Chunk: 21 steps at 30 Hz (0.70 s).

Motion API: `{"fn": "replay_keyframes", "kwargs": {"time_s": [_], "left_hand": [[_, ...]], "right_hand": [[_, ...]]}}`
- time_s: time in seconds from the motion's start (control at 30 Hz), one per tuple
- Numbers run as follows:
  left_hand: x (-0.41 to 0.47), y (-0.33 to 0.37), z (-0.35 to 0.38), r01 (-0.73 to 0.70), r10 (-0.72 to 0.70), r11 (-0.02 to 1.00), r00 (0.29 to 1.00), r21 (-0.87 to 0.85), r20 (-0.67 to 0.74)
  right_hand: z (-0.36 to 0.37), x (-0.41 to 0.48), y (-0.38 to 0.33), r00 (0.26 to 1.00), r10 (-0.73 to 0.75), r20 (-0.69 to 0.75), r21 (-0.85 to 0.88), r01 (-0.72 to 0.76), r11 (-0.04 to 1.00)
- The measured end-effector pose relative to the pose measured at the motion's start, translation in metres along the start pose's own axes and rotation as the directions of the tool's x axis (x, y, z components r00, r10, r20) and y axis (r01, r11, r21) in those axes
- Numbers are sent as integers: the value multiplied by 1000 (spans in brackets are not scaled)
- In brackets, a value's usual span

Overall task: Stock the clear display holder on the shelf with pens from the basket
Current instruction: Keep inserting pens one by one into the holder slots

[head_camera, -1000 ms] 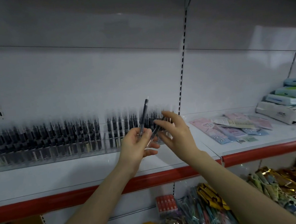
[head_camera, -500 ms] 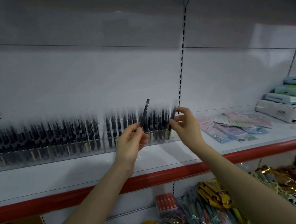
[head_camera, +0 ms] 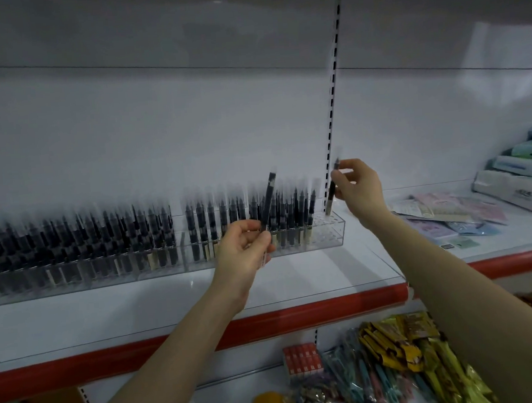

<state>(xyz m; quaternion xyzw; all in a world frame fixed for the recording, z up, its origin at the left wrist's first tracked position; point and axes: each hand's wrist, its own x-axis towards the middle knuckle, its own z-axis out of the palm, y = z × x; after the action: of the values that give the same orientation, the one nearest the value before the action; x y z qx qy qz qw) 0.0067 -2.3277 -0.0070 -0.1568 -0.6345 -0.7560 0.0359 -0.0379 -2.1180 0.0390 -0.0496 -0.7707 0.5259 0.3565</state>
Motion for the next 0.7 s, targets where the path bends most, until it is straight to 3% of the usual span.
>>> {"fn": "replay_keyframes", "kwargs": {"time_s": [0.7], "left_hand": [[8, -11, 5, -5, 6, 1000, 1000, -20, 3]], "right_hand": [[17, 17, 21, 960, 84, 267, 17, -92, 996]]}}
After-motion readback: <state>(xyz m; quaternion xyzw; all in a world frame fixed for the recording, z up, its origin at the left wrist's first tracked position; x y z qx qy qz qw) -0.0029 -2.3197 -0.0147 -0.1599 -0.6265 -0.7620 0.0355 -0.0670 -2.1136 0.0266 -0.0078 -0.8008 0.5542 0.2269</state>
